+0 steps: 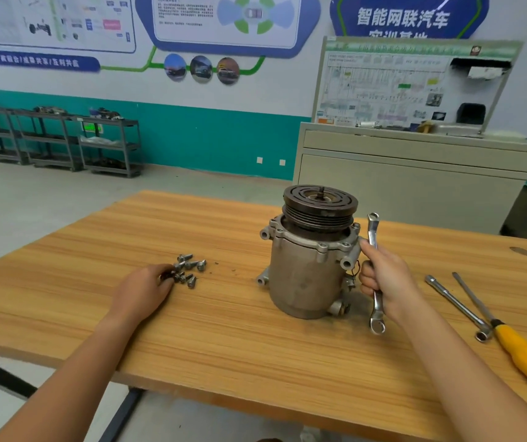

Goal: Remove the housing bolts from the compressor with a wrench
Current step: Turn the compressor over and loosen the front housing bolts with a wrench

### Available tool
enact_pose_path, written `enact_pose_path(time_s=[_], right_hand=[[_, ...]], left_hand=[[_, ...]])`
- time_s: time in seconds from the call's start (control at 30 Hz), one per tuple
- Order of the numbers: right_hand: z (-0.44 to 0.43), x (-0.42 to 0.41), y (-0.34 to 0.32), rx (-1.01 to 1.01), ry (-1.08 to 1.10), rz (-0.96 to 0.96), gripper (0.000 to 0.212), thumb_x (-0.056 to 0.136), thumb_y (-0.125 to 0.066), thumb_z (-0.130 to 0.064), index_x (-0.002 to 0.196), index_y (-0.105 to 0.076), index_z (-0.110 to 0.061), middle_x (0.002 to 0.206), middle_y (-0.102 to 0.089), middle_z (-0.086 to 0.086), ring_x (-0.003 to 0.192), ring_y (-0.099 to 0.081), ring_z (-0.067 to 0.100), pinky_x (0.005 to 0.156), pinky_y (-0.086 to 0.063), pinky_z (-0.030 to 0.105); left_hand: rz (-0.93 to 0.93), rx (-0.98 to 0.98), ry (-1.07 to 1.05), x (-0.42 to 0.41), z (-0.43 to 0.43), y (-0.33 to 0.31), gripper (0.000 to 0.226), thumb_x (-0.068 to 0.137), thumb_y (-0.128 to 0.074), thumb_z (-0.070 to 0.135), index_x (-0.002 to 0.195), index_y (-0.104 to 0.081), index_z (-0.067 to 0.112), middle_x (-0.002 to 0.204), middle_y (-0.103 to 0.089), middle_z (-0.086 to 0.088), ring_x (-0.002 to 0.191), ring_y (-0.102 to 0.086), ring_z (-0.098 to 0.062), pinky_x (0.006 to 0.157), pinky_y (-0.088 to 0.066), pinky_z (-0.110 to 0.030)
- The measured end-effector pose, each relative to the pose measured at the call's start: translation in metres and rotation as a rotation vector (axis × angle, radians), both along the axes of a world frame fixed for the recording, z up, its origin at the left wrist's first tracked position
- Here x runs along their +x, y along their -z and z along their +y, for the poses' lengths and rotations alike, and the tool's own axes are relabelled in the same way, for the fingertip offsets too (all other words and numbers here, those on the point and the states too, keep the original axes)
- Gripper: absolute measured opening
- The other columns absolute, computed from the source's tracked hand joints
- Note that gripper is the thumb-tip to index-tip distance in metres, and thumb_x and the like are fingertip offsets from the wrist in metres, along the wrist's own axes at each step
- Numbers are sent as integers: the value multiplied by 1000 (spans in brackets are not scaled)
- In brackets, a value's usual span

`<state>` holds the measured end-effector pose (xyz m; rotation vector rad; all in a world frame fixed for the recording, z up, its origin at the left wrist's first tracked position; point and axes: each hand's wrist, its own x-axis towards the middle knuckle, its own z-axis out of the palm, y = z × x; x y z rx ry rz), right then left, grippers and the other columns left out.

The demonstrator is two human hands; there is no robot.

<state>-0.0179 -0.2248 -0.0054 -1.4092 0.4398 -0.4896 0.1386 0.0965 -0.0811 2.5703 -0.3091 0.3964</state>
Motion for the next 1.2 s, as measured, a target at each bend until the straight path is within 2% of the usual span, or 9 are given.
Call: enact_pose_path(time_s=[0.17, 0.27, 0.37, 0.47, 0.57, 0.67, 0.77, 0.93, 1.2], right_hand=[[16, -16, 3, -42, 112, -22, 13, 95, -49, -28, 86, -56, -21, 42, -29, -9, 36, -26, 6, 35, -24, 19], [30, -29, 9, -33, 193, -50, 17, 94, -50, -27, 78, -51, -21, 41, -29, -8, 35, -26, 7, 35, -23, 21], [48, -43, 19, -97, 255, -97, 5, 91, -54, -26, 88, -56, -24, 47, -36, -8, 40, -32, 7, 39, -27, 22], [61, -52, 30, -121, 242, -137, 15, 90, -54, -28, 105, -54, -30, 55, -40, -9, 42, -36, 5, 39, -29, 18], [59, -58, 29, -42, 270, -221, 8, 93, -48, -27, 91, -55, -24, 43, -33, -10, 35, -27, 5, 33, -24, 17], [41, -60, 28, -108, 465, -315, 19, 95, -44, -28, 82, -58, -28, 50, -37, -9, 46, -33, 8, 44, -29, 22], [28, -58, 37, -151, 569, -350, 21, 96, -41, -29, 85, -60, -29, 50, -36, -10, 43, -32, 5, 43, -26, 24], [26, -55, 61, -233, 523, -327, 21, 97, -39, -23, 87, -56, -30, 65, -46, -9, 60, -42, 11, 58, -35, 34], [21, -65, 55, -144, 269, -194, 25, 98, -37, -25, 105, -50, -46, 45, -42, -9, 40, -40, 4, 37, -37, 19]], left_hand=[[-14, -50, 37, -2, 0, 1, 35, 92, -57, 23, 126, -60, 16, 114, -66, -13, 87, -59, -26, 68, -37, -31], [-177, -204, 71, -17, -12, -8, 35, 91, -58, 14, 125, -58, 9, 128, -56, -10, 79, -52, -17, 73, -38, -32], [-274, -472, 188, -54, -48, -25, 39, 91, -57, 14, 130, -52, 9, 133, -51, -7, 99, -56, -19, 83, -42, -32], [-118, -640, 413, -108, -109, -39, 61, 89, -58, 34, 143, -33, 23, 144, -37, 7, 125, -40, -7, 101, -35, -28], [-41, -758, 517, -147, -165, -50, 78, 79, -52, 57, 146, -19, 33, 150, -20, 17, 138, -15, 1, 109, -18, -20], [-34, -870, 387, -154, -191, -58, 84, 80, -52, 53, 149, -19, 19, 155, -20, 2, 143, -12, -12, 117, -16, -35], [-71, -887, 301, -153, -203, -58, 86, 78, -50, 52, 148, -18, 12, 151, -27, -4, 141, -19, -18, 115, -22, -45], [-128, -868, 261, -148, -211, -54, 82, 82, -40, 51, 148, -14, 10, 153, -24, -5, 141, -16, -16, 116, -19, -39], [-40, -848, 387, -108, -195, -52, 68, 96, -42, 36, 150, -6, 16, 155, -19, -1, 141, -15, -13, 109, -15, -25]])
